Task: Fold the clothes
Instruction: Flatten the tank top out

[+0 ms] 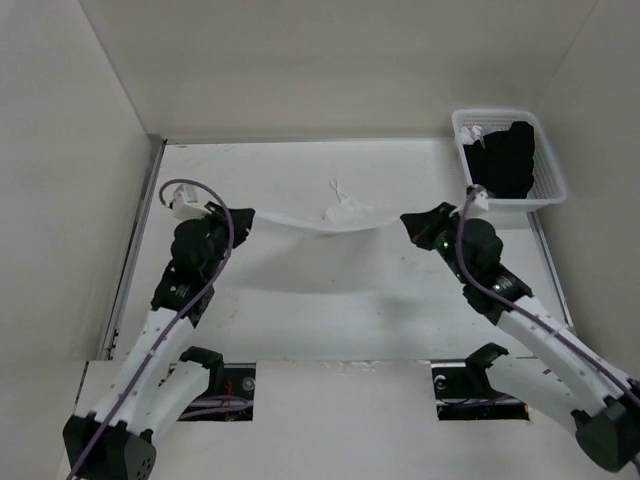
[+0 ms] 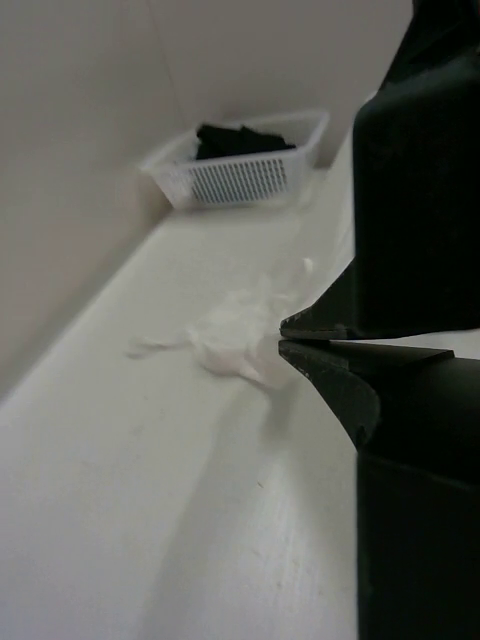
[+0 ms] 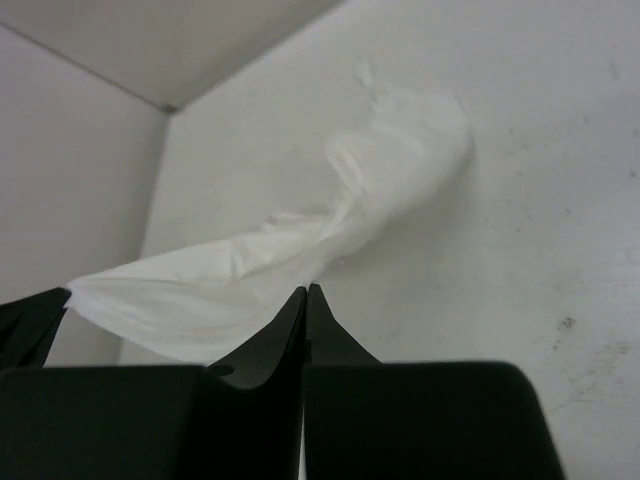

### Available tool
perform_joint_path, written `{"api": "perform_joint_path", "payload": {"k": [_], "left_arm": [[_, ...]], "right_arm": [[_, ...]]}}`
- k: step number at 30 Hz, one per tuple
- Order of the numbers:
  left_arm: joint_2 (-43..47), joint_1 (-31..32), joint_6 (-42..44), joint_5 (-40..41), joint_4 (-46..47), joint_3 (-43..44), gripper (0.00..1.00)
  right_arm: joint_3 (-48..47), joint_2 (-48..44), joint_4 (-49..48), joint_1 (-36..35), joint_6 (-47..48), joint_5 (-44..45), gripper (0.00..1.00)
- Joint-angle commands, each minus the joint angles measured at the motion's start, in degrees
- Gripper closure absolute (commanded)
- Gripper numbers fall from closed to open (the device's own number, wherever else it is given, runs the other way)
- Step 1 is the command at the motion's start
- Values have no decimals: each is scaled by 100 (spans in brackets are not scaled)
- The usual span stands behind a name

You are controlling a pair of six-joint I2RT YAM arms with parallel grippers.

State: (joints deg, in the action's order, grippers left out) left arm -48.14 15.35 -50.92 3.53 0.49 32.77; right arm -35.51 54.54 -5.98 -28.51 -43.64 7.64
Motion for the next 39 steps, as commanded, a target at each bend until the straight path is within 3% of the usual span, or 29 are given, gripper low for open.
{"api": "perform_joint_path", "payload": {"k": [1,6,10,14,16,19,23,27,32,35,39], "left_arm": [[717,77,29,341,-759,860,100],[1034,331,73,648,-1156,2222,100],[1000,621,169,999,-1201,2979,100],[860,876,257,1377,-1087,3147,100],[719,903,345,1580,-973,3060,100],[307,825,416,1765,-665,2753,99],[-545,500,293,1537,-200,2462,99],[-1660,70,135,1283,257,2689,99],[-2577,-458,-111,694,425,3655,100],[-2534,-529,-59,649,425,4025,99],[-2253,-556,64,631,434,4062,99]], "right_arm": [[-736,-1013,1175,-342,513,887,100],[-2326,-1640,2205,-1097,1040,1669,100],[-3601,-1404,2566,-1906,1480,2250,100],[-4069,-894,2514,-2224,1797,2392,100],[-4009,-639,2313,-1989,1824,2191,100],[-3701,-86,1821,-1102,1614,1340,100],[-3419,871,1109,-187,1201,170,100],[-3935,2083,756,358,1042,-376,100],[-5166,2938,896,614,927,-685,100],[-5764,2975,1125,641,962,-694,100],[-5731,2659,1187,623,980,-711,100]]}}
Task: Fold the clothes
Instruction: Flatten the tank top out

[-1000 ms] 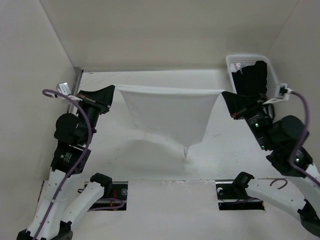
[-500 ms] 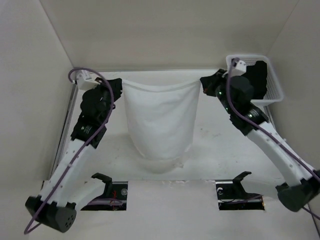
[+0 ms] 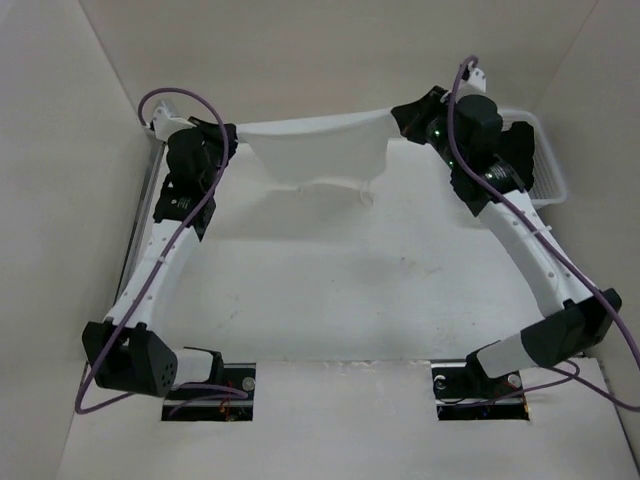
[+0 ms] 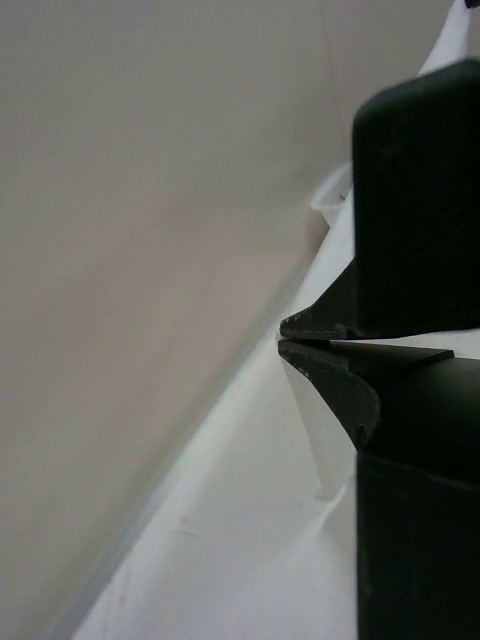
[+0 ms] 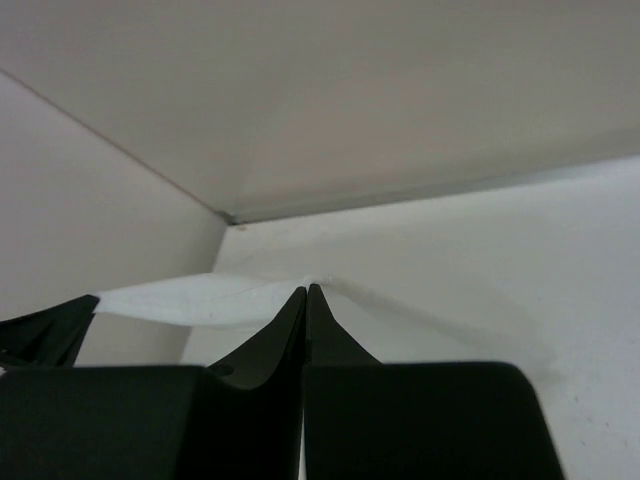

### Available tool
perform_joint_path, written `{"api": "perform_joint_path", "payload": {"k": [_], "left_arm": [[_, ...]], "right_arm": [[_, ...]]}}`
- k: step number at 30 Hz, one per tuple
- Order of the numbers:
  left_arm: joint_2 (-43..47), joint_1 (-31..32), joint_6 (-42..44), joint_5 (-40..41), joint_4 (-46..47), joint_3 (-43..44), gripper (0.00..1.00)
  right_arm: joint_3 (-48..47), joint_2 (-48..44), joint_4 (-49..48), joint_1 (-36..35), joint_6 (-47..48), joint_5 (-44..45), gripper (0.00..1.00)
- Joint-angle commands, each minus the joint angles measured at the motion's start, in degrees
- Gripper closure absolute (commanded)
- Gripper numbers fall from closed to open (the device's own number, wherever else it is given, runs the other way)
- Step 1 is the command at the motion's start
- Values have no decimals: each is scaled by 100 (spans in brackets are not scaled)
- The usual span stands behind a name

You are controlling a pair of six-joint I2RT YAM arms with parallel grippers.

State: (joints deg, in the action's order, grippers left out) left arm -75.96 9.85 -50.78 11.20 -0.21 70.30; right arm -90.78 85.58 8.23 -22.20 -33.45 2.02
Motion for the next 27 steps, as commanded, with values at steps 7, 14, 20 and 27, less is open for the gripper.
{"api": "perform_joint_path", "payload": {"k": [7,14,20,27], "left_arm": [[1285,329,-107,-4,1022,-1551,99],[2260,233,-195,-30,1190,-3907,98],[3804,171,-440,-206,454,-5569,99],[5748,619,-985,-215,-1831,-5826,99]], "right_arm": [[2060,-1253,-865,-280,-249,-35,100],[4557,-1588,-1797,-579,-697,-9,100],[6193,-1912,-2124,-1035,-1005,79,100],[7188,-3493,-1212,-2195,-1813,570,100]]}}
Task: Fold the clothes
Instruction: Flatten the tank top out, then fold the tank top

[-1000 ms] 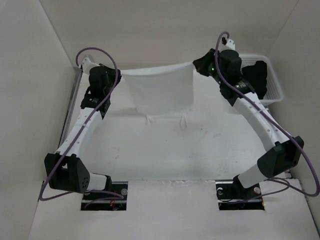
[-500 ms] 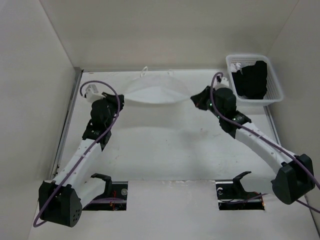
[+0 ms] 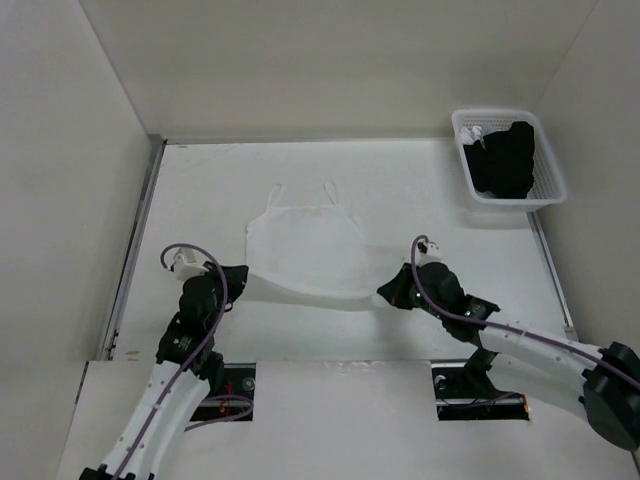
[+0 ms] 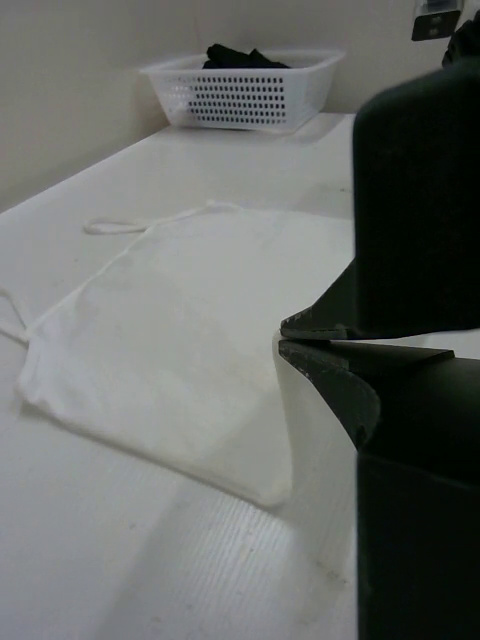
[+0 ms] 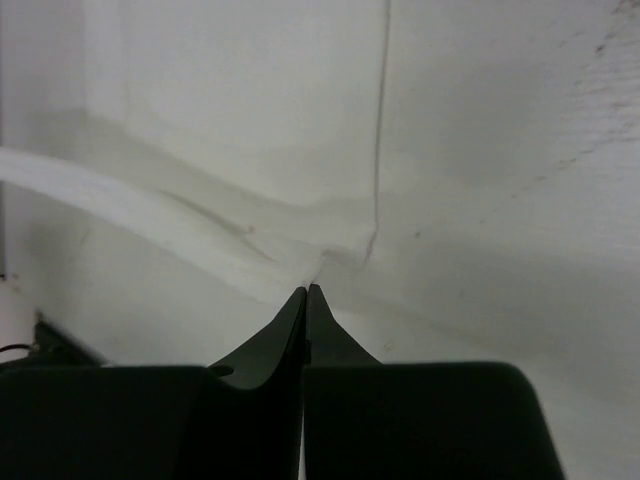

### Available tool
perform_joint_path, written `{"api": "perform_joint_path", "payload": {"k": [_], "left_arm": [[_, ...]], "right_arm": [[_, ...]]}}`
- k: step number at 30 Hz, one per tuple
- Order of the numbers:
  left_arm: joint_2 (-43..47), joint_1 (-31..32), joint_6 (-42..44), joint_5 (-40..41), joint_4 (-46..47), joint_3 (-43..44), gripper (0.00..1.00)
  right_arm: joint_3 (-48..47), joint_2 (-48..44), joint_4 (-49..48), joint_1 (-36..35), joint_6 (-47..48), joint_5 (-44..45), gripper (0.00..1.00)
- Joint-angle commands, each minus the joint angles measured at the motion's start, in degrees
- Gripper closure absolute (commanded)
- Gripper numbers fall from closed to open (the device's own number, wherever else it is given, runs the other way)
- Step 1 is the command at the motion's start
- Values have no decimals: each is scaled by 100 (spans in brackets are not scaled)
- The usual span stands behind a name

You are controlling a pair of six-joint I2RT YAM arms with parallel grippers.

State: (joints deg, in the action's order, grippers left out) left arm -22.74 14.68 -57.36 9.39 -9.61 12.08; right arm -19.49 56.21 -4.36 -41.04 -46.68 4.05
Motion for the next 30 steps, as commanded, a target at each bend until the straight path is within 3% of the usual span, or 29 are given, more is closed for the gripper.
{"api": "perform_joint_path", "payload": {"k": [1,5,8,17,30], "left_arm": [[611,188,-406,-16,-1137,23,99],[798,172,-443,221,-1492,382,99],[264,14,-206,423,-896,777,99],[-2003,-750,-301,494,1108,1542,99],[-6134,-1366,-284,731,3289,2878,97]], "right_arm": [[59,-776,258,-452,-570,472,100],[-379,-1129,813,-664,-510,667,100],[-941,-762,788,-376,-19,553,99],[-3023,1793,-143,1074,862,-430,100],[-6390,5689,-267,1744,836,-1090,99]]}}
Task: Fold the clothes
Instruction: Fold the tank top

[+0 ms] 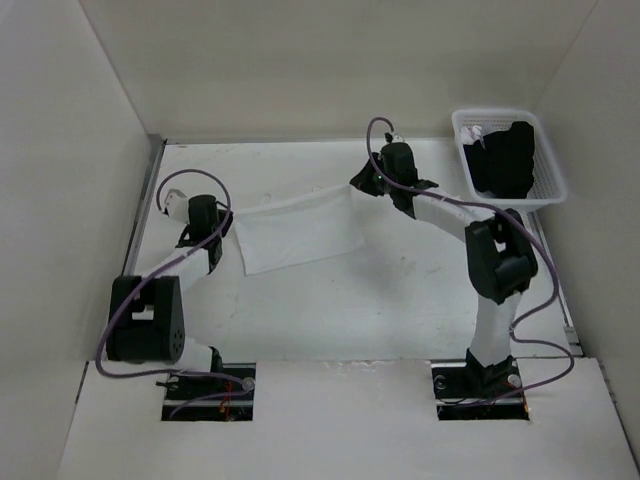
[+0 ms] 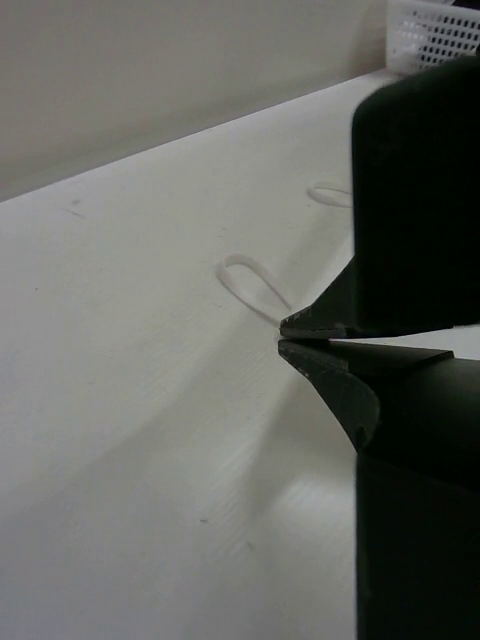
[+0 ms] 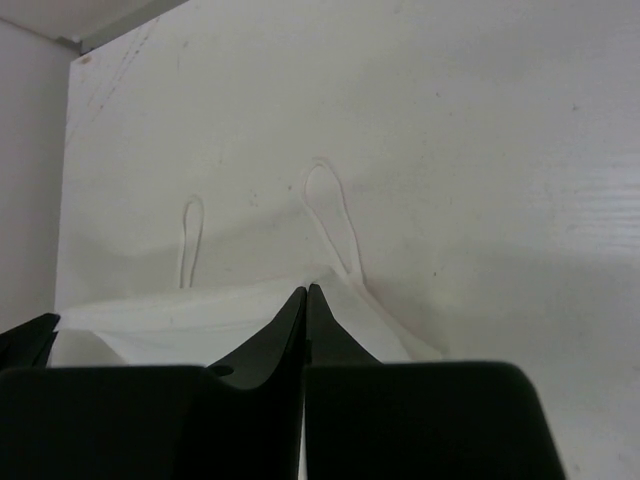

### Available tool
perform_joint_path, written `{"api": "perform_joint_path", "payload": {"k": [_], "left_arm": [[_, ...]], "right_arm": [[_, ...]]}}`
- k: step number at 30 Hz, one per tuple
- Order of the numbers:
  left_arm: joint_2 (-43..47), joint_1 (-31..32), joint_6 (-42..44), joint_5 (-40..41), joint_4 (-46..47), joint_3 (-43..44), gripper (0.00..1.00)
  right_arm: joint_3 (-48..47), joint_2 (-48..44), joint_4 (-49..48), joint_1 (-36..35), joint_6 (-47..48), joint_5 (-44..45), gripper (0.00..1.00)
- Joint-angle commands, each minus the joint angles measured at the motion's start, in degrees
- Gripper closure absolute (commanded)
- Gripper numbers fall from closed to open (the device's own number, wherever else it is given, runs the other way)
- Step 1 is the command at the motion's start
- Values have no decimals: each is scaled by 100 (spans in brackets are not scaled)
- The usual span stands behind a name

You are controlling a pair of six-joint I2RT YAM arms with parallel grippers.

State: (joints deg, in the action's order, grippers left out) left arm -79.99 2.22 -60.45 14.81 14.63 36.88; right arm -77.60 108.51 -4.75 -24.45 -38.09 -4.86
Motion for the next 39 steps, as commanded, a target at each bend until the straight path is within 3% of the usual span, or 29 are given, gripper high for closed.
{"api": "perform_joint_path", "payload": {"k": [1,3,6,8,13,17,19,23,29,35,39], "left_arm": [[-647,-182,41,215,883,546,96],[-1148,-253,111,24,910,933,86],[-1406,-253,296,-565,945,1155,64],[-1109,-166,349,-506,1032,849,60],[331,133,516,-382,814,-574,65],[1326,178,709,-619,-38,-1463,71],[1721,178,762,-742,-459,-1823,70],[2039,90,701,-1286,-663,-2150,66],[1662,301,639,-1437,-672,-2159,66],[1205,275,613,-1331,-453,-2150,72],[968,222,560,-1323,-259,-2133,84]], "right_arm": [[-763,687,-280,85,-76,-251,98],[-1132,1065,-246,94,-172,-252,91],[-1065,1111,-289,120,-410,-68,69],[-732,866,-412,120,-410,-15,64],[971,-284,-999,94,-331,248,64],[2221,-1014,-1379,32,-392,258,97],[2634,-1278,-1405,15,-419,310,99],[3206,-1631,-1502,15,-419,311,84],[3568,-1658,-1608,15,-472,214,67],[3559,-1377,-1616,6,-656,126,61],[3577,-1245,-1783,-38,-796,-146,58]]}}
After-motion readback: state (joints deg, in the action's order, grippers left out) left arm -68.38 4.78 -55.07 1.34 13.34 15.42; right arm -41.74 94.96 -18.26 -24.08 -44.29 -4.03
